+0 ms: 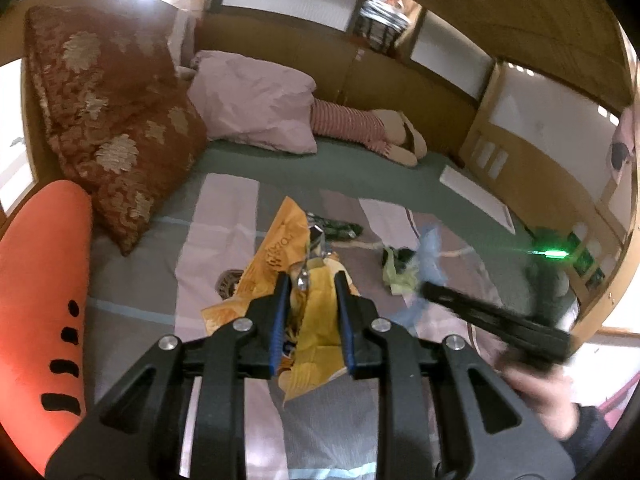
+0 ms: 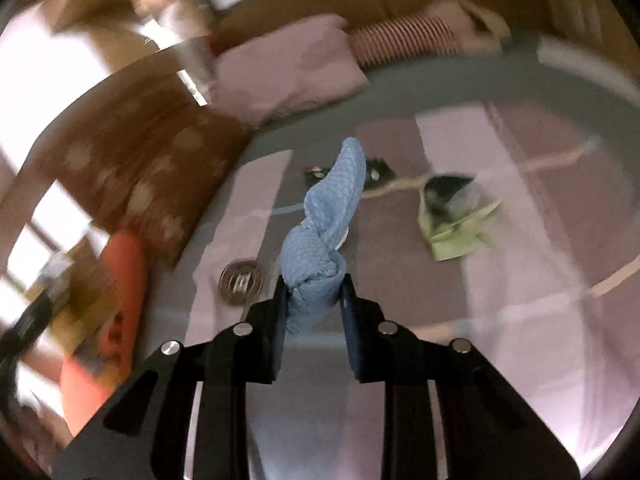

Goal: Collect trash
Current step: 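Carry the yellow chip bag and blue cloth with both tools to the wastebasket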

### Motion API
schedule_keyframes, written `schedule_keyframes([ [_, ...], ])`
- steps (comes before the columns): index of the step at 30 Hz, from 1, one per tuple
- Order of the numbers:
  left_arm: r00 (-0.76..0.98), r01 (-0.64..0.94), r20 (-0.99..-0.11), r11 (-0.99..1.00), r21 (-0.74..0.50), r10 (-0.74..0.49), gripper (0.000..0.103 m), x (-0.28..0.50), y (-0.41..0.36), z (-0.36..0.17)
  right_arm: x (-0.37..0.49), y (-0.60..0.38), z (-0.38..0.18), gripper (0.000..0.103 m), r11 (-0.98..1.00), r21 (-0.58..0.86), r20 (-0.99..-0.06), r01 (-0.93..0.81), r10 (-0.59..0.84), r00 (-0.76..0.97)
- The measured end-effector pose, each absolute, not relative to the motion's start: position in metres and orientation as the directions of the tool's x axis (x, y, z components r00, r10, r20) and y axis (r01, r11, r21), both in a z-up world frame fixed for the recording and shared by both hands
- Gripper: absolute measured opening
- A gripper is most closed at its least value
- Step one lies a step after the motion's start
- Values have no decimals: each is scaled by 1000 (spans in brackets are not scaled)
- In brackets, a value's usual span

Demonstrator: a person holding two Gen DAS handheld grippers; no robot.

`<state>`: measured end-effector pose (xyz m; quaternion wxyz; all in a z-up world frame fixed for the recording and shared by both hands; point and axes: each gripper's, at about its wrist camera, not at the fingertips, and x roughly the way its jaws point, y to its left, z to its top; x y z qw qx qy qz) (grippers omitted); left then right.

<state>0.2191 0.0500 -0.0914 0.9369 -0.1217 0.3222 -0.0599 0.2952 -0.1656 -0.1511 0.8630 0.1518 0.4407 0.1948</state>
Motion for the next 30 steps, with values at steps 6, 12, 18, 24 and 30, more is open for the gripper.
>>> schedule_keyframes([
  [6,752,106,-622,971,-213,-219,24,216,4,-107,192,-167,-102,26,944,135,-639,-301,316,702],
  [12,731,132,-648,976,-171,-213,24,214,-21,-122,182,-172,-109,26,945,138,-616,-296,315,722],
  [18,729,126,-654,979,-162,-203,24,216,-21,-124,177,-169,-111,26,943,139,-630,-302,320,708],
  [24,734,121,-650,979,-161,-198,24,215,-19,-121,178,-170,-113,26,944,144,-632,-296,318,707],
  [30,727,123,-656,979,-165,-202,24,215,-18,-122,175,-173,-106,26,947,133,-617,-292,310,724],
])
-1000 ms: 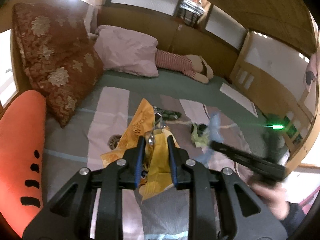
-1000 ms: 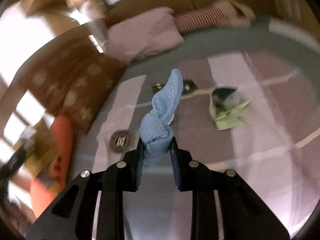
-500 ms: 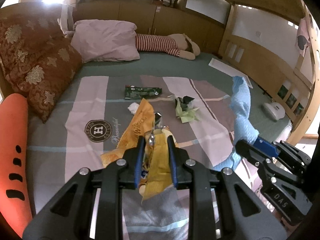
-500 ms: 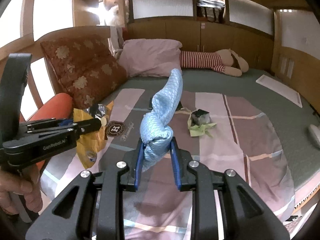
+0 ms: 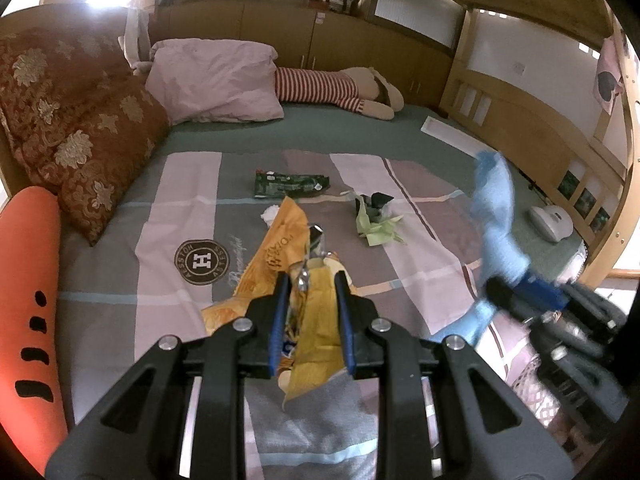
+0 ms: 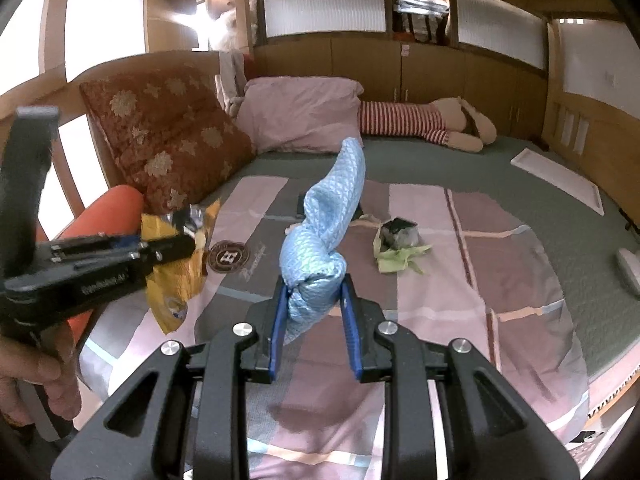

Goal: Collect trash
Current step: 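Carry the yellow chip bag and blue cloth with both tools to the wastebasket, then open both tools to drop the chip bag and blue cloth into the wastebasket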

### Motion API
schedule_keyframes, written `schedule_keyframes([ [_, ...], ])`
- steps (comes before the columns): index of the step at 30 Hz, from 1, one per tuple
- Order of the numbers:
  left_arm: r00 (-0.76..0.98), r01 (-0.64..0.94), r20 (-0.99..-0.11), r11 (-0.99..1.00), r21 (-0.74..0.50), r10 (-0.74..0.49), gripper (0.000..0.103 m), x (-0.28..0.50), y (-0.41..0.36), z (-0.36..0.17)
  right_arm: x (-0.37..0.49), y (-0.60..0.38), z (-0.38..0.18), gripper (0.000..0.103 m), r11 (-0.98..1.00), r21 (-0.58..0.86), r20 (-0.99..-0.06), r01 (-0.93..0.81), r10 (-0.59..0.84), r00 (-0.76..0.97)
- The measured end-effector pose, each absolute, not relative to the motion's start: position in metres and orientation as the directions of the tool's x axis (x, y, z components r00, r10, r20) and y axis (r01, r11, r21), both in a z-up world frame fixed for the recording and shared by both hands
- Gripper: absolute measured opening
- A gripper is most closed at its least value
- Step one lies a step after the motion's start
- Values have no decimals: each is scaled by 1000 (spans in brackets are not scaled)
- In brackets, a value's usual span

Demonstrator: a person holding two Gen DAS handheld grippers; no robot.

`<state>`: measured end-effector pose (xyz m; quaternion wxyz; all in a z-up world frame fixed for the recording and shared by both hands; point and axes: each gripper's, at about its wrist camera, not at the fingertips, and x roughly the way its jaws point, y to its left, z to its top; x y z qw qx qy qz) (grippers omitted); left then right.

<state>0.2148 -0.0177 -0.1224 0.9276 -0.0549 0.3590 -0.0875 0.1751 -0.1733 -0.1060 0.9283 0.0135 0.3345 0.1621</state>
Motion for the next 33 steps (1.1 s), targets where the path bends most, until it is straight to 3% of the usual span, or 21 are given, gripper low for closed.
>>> schedule_keyframes([
  [7,718,174,-649,968,-182,-251,24,212,-28,-121,115,-269,-57,26,987,132,-505,-95,149,850],
  [12,677,277,-646,935,-220,-352,24,203,-56,-124,38,-382,-64,26,984,42,-543,175,-124,830],
  [16,613,396,-636,879,-265,-468,23,194,-112,-116,-6,-454,-92,29,940,31,-616,340,-250,747],
  [17,591,429,-635,860,-275,-497,24,192,-129,-114,-13,-468,-105,34,931,31,-645,364,-260,718],
  [20,485,560,-633,770,-305,-603,24,172,-205,-106,-26,-497,-146,67,918,48,-744,394,-230,627],
  [22,397,642,-635,695,-324,-663,24,154,-265,-103,-34,-515,-159,67,898,63,-786,436,-225,576],
  [24,324,699,-641,633,-333,-696,29,136,-322,-102,-52,-529,-146,69,858,111,-746,501,-261,613],
  [27,267,740,-657,587,-329,-705,53,115,-382,-106,-75,-544,-115,72,807,163,-676,568,-328,660],
  [30,216,764,-665,548,-341,-715,95,103,-429,-111,-99,-557,-80,80,775,244,-587,583,-361,725],
  [31,225,767,-681,557,-317,-697,100,101,-441,-114,-103,-555,-70,82,777,252,-565,577,-366,740],
  [33,269,762,-698,590,-268,-664,100,105,-444,-117,-99,-550,-60,82,804,233,-553,547,-353,755],
])
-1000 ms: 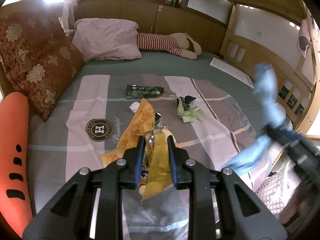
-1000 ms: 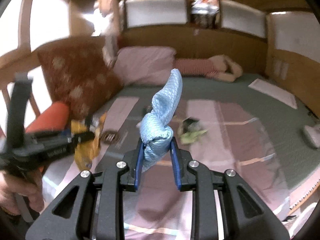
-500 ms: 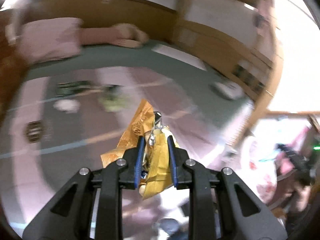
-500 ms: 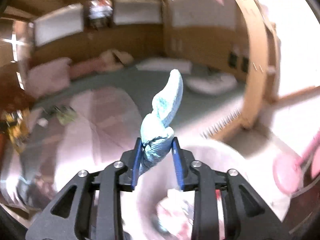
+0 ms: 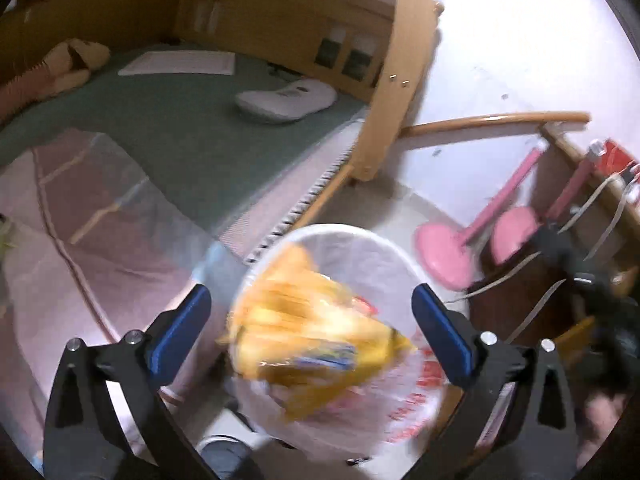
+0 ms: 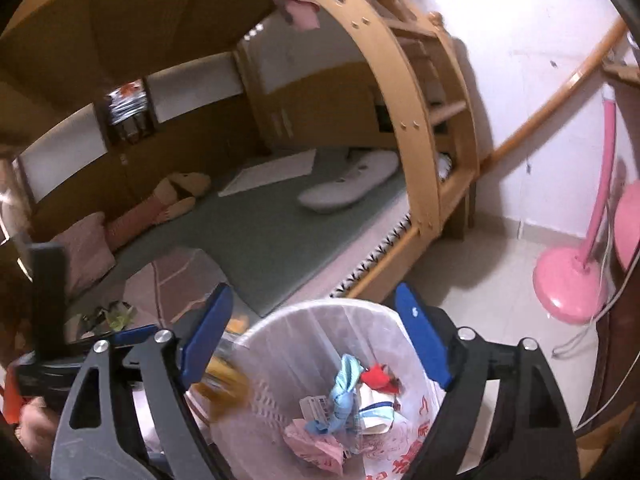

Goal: Collect trash
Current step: 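Open both tools to drop the chip bag and blue cloth into the wastebasket, then return both tools over the bed toward the remaining trash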

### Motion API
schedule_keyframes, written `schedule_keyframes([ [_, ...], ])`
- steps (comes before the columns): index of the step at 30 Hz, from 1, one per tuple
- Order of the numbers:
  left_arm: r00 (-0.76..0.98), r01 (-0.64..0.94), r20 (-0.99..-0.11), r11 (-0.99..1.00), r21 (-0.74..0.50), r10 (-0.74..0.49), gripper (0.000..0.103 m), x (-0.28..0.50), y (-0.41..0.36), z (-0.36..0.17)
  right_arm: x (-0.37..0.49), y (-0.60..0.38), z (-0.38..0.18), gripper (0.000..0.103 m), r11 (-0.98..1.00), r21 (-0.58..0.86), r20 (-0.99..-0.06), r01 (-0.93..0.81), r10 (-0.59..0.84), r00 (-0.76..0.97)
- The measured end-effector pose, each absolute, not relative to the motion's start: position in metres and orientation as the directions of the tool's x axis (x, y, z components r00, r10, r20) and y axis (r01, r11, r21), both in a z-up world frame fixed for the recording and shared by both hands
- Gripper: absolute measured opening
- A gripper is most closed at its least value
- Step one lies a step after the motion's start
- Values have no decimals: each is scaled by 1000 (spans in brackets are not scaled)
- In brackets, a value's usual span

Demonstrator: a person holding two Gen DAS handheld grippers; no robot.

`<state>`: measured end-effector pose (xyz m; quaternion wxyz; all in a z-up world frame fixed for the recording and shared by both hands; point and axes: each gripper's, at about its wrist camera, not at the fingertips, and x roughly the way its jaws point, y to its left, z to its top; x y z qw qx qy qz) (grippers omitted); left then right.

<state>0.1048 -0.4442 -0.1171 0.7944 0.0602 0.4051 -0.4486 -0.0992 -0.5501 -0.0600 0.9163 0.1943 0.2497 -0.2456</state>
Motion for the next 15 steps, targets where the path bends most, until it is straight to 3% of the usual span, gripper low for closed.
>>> schedule_keyframes([
  [4,287,721,-667,613,-323,-688,100,124,-396,-112,-82,-524,-64,82,858,210,-558,469,-289,778],
  [8,433,620,-637,724,-303,-638,100,154,-303,-97,-44,-493,-77,82,895,239,-592,376,-173,787],
  [15,704,287,-643,948,-133,-304,100,185,-114,-86,48,-375,-75,82,974,207,-608,89,57,792],
])
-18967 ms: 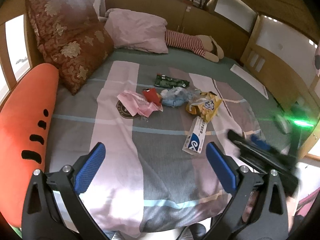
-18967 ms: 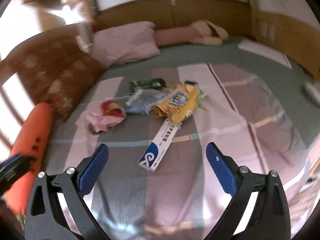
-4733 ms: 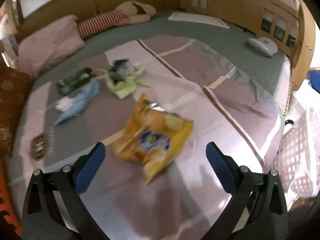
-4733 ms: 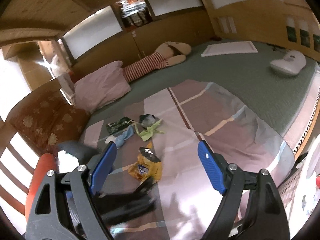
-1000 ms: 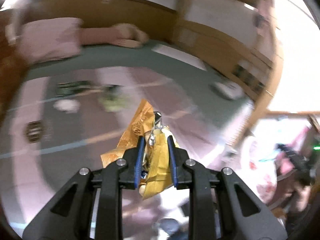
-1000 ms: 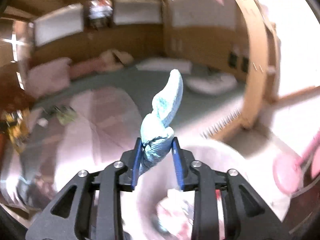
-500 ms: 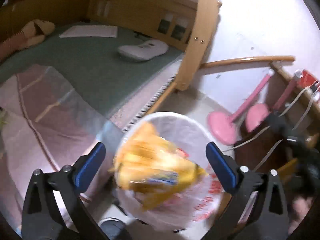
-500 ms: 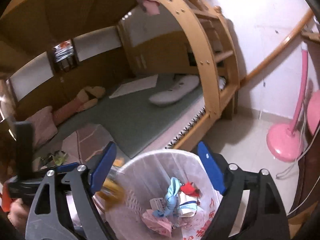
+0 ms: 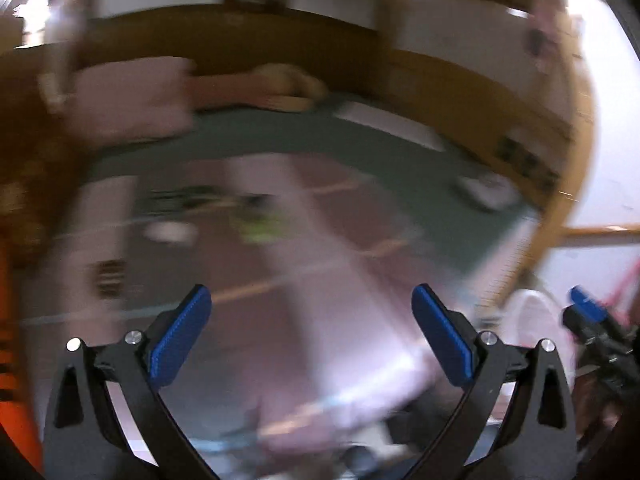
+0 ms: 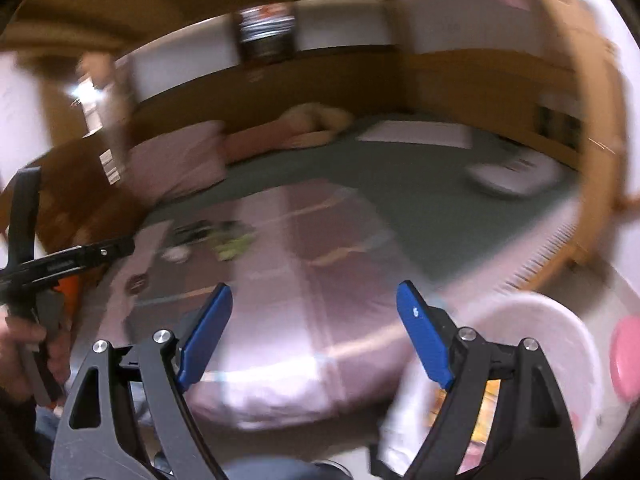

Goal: Collect trash
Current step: 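Return both tools over the bed toward the remaining trash, then grasp the green paper crane with the right tool while the left tool grasps the white tissue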

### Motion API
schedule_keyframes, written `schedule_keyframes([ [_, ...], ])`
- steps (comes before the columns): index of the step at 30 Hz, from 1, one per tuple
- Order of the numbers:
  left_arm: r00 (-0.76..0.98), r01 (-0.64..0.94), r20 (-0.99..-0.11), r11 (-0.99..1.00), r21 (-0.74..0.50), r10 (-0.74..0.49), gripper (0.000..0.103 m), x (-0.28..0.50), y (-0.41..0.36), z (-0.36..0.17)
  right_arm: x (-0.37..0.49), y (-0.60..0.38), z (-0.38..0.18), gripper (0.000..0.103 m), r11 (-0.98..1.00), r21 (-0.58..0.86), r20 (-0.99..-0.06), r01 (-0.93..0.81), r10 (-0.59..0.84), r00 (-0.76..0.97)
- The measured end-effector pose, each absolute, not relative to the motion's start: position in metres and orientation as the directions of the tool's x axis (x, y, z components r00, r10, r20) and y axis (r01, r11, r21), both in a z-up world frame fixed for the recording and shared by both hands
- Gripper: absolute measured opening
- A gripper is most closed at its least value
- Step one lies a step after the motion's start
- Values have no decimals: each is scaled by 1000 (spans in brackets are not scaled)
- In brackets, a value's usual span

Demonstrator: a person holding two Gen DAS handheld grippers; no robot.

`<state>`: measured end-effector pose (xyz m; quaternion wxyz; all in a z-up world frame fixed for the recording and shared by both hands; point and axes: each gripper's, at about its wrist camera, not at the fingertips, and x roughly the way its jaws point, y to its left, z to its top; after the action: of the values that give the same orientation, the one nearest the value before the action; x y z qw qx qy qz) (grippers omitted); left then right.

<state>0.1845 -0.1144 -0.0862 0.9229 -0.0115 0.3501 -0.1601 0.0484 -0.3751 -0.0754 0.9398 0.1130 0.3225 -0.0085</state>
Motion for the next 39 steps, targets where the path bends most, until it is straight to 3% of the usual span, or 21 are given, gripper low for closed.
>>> schedule_keyframes([
  [7,748,49,-658,995,-82,-91,100,195,-9,-115,151,-245,-74,88,973,184,-606,-139,224,764],
  [12,692,37,-699,976,-215,-180,100,199,14,-132,168,-207,-112,88,974,143,-639,-178,228,735],
  [14,701,29,-693,977,-210,-169,100,193,12,-129,170,-210,-122,88,973,145,-679,-182,232,697],
  [17,716,42,-678,980,-192,-163,100,192,7,-126,165,-217,-116,88,975,140,-644,-175,223,732],
  [27,690,43,-703,979,-199,-173,100,195,3,-135,177,-213,-126,88,971,169,-673,-166,237,700],
  [36,698,38,-694,977,-208,-175,100,197,7,-132,290,-213,-175,88,970,223,-769,-93,234,595],
  [39,698,26,-696,978,-209,-167,100,199,11,-132,333,-203,-201,88,981,178,-805,-77,190,562],
])
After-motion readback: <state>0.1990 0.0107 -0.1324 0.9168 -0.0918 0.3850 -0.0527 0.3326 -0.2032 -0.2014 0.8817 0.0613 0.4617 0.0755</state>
